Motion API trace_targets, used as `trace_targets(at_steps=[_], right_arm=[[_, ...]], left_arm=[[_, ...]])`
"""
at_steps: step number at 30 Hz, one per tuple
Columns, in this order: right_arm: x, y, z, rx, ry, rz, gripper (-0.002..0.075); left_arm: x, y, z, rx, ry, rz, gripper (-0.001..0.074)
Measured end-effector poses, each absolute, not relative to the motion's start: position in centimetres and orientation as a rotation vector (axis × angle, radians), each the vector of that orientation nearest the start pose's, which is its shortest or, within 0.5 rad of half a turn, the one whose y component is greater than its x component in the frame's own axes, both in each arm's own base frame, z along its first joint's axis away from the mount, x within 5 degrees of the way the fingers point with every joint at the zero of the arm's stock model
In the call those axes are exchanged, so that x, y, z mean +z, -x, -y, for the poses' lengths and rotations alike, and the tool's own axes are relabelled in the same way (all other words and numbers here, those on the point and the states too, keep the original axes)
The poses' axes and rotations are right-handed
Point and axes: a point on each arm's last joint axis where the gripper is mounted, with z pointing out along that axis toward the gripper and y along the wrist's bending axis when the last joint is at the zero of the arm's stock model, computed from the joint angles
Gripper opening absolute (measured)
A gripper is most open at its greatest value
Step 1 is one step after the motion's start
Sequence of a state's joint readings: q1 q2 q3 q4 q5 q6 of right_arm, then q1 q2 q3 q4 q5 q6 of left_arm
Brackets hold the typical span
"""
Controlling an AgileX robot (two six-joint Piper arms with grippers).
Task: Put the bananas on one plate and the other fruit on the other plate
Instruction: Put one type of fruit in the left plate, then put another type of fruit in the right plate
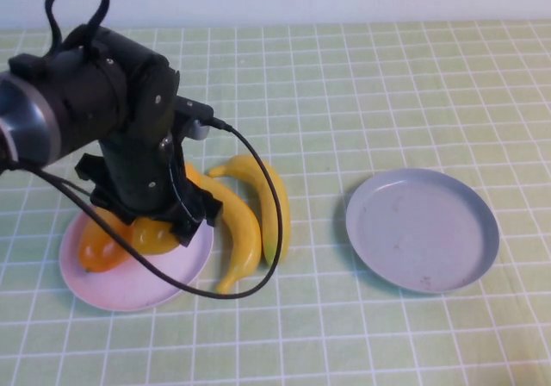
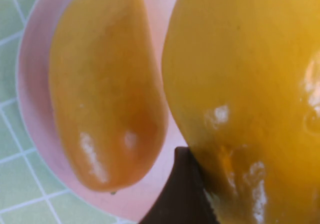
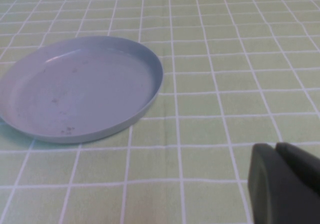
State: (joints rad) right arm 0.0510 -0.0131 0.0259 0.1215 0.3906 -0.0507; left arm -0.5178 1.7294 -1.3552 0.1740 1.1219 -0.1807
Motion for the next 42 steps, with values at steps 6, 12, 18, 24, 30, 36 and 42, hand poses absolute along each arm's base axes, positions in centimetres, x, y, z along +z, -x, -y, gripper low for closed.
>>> trace_targets(at_steps=[6, 12, 18, 24, 30, 36, 42], right_arm=[[17.0, -5.2, -0.7, 0.121, 0.022, -1.886, -0.0015], [17.0, -5.2, -0.7, 0.121, 0.022, -1.886, -0.0016], [17.0, -5.2, -0.7, 0.121, 0.022, -1.886, -0.0015], [17.0, -5.2, -0.7, 0.121, 0.022, -1.886, -0.0016], [17.0, -5.2, -0.7, 0.121, 0.022, -1.886, -0.0016], [17.0, -5.2, -0.7, 0.121, 0.022, -1.886, -0.0015], [17.0, -5.2, -0.7, 0.121, 0.022, -1.886, -0.0016]], left_arm=[[23.6, -31.3, 16.1, 0.171, -0.622, -2.921, 0.0517], [21.7, -31.8, 16.4, 0.198, -0.641, -2.967, 0.0517], [21.6, -31.7, 16.3, 0.209, -0.643, -2.983, 0.0616], [21.6, -31.3, 15.9, 0.264, -0.652, -3.028, 0.0668], [22.2, -31.1, 15.8, 0.262, -0.648, -3.024, 0.0559], [25.9, -29.9, 15.4, 0.168, -0.603, -2.935, 0.0110], [31.7, -26.8, 14.2, -0.019, -0.532, -2.735, 0.0013]])
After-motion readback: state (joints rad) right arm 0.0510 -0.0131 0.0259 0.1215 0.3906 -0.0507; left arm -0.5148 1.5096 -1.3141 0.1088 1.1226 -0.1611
